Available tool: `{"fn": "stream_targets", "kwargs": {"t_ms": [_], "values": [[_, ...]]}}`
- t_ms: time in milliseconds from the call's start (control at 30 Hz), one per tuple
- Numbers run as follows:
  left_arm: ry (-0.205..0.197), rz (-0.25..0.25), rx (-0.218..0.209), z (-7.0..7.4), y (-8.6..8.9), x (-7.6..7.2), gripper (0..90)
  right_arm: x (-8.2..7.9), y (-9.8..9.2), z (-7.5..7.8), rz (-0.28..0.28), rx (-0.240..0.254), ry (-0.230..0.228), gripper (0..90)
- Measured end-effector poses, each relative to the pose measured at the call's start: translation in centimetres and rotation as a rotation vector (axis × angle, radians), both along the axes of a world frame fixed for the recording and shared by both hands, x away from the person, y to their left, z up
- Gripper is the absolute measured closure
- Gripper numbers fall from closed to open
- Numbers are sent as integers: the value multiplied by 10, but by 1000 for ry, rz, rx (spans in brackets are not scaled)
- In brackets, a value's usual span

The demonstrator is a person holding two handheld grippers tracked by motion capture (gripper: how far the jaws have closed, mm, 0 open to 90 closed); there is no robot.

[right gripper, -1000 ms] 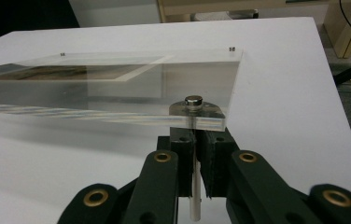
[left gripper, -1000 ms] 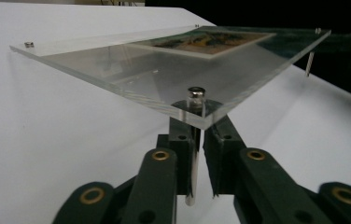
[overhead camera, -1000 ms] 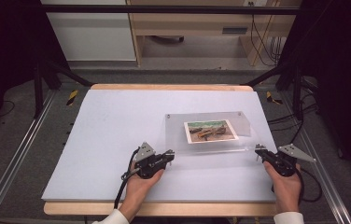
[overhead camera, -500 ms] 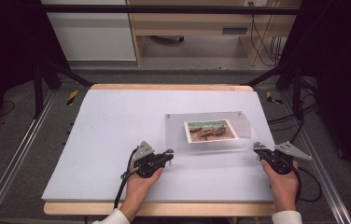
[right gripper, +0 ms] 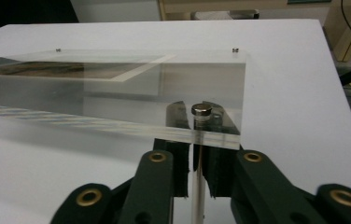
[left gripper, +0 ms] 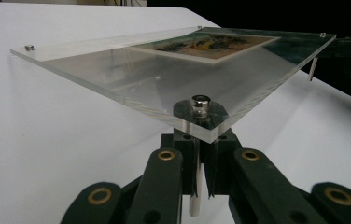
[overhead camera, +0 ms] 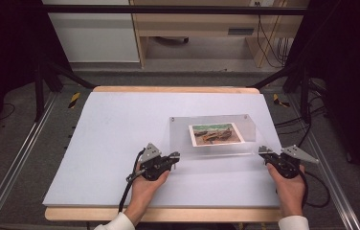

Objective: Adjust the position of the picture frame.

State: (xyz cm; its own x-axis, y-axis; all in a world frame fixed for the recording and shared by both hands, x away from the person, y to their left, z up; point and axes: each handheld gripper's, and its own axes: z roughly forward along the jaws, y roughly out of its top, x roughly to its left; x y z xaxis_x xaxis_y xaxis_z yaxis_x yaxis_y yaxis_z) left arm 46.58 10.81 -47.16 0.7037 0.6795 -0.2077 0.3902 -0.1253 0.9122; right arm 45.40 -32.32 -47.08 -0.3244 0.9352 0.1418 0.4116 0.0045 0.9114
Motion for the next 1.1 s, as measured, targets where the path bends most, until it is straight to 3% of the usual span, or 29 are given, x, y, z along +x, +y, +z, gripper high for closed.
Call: {"fn": "stream_targets", "kwargs": {"t_ms": [200, 500, 533, 667, 800, 900, 1100], "values": [[-41, 3, -9, 16, 13, 2, 843, -3, 7, 11, 0, 16, -37, 850], [-58, 75, -53, 37, 63, 5, 840, -1, 58, 32, 17, -14, -53, 847], [-64, 79, -54, 39, 69, 6, 840, 5, 69, 35, 20, -6, -60, 846], [-85, 105, -50, 46, 88, 11, 840, 17, 84, 38, 33, -8, -71, 846], [-97, 124, -55, 46, 105, 21, 839, 36, 108, 40, 43, -3, -72, 846], [-107, 125, -54, 43, 115, 31, 839, 42, 115, 38, 42, -1, -64, 845], [-81, 121, -52, 32, 126, 39, 840, 45, 127, 32, 41, -13, -61, 845]]}}
